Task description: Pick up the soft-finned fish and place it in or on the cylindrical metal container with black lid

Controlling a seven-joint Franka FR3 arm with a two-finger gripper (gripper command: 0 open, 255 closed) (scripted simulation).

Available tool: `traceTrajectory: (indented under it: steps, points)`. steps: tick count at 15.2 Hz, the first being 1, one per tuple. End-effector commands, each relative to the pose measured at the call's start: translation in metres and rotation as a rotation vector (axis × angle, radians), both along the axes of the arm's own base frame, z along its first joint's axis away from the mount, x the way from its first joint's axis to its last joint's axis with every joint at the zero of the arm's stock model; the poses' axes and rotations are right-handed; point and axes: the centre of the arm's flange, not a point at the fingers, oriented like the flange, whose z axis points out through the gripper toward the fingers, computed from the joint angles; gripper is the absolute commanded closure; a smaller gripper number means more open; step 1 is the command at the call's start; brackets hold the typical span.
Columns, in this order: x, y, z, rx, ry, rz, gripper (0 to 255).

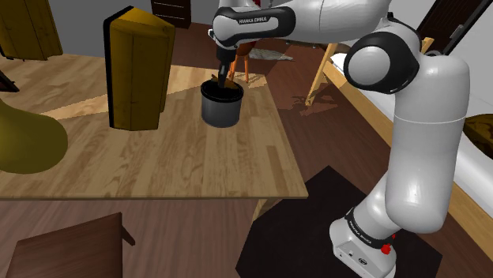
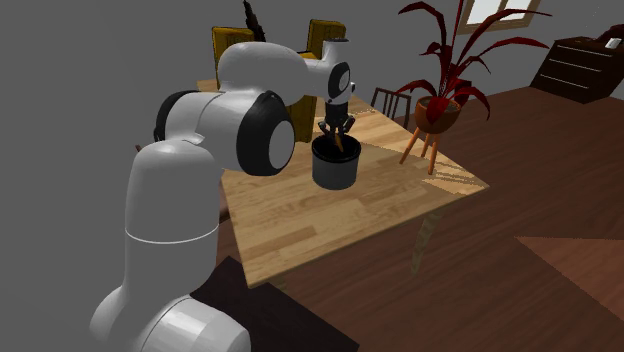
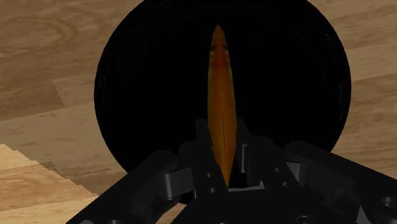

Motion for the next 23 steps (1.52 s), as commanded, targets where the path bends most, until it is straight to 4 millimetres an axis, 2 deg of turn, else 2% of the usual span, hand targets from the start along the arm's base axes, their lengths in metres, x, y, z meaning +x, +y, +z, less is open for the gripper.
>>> traceTrajectory:
  steps: [1, 5, 6, 11, 15, 23]
  points:
    - [0.0, 0.0, 0.0, 0.0, 0.0, 0.0, 255]
    - [0.0, 0.0, 0.0, 0.0, 0.0, 0.0, 255]
    - [0.0, 0.0, 0.0, 0.0, 0.0, 0.0, 0]
    - [0.0, 0.0, 0.0, 0.0, 0.0, 0.0, 0]
    - [-0.006, 0.001, 0.049, 0.0, 0.0, 0.0, 0]
    - [-0.006, 0.001, 0.049, 0.0, 0.0, 0.0, 0]
